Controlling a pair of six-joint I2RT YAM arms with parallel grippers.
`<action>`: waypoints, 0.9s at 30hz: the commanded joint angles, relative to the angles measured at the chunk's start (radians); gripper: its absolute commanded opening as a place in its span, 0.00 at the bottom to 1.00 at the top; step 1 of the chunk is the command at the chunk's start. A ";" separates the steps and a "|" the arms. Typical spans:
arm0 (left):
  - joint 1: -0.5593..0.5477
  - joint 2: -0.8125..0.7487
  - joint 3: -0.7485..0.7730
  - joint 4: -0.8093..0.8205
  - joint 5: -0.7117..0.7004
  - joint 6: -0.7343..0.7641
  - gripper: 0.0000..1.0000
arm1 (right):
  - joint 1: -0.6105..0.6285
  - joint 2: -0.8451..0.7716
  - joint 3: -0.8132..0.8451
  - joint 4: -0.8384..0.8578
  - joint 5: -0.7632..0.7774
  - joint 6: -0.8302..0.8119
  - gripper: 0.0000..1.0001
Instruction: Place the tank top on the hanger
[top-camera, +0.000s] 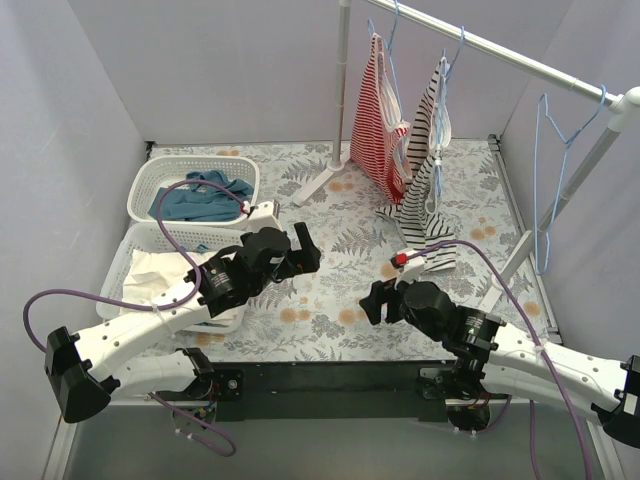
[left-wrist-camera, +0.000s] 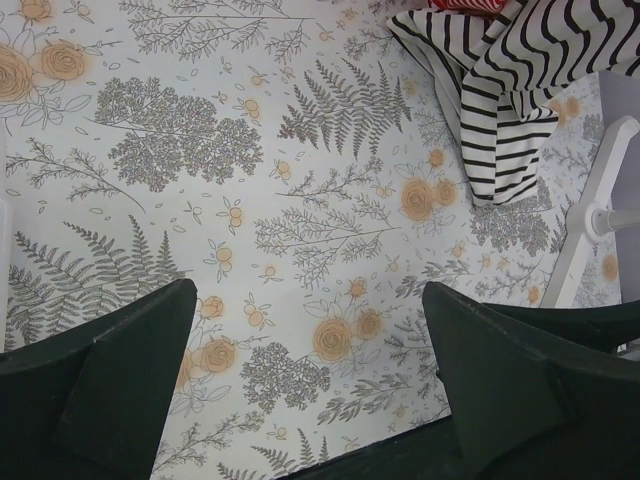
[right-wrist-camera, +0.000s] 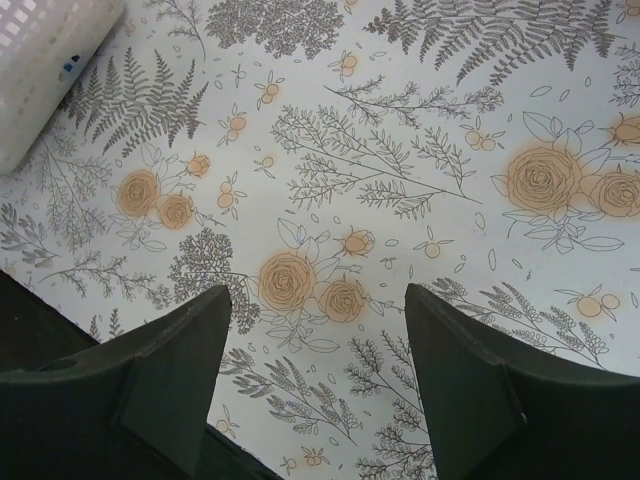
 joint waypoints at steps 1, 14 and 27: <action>-0.001 -0.021 -0.011 0.028 -0.052 -0.018 0.98 | 0.003 -0.031 0.021 0.017 0.049 0.013 0.79; 0.118 0.146 0.191 0.026 -0.177 0.077 0.98 | 0.003 -0.035 0.013 0.018 0.056 0.010 0.79; 0.600 0.528 0.466 0.031 -0.095 0.176 0.98 | 0.003 -0.006 0.010 0.052 -0.016 0.027 0.78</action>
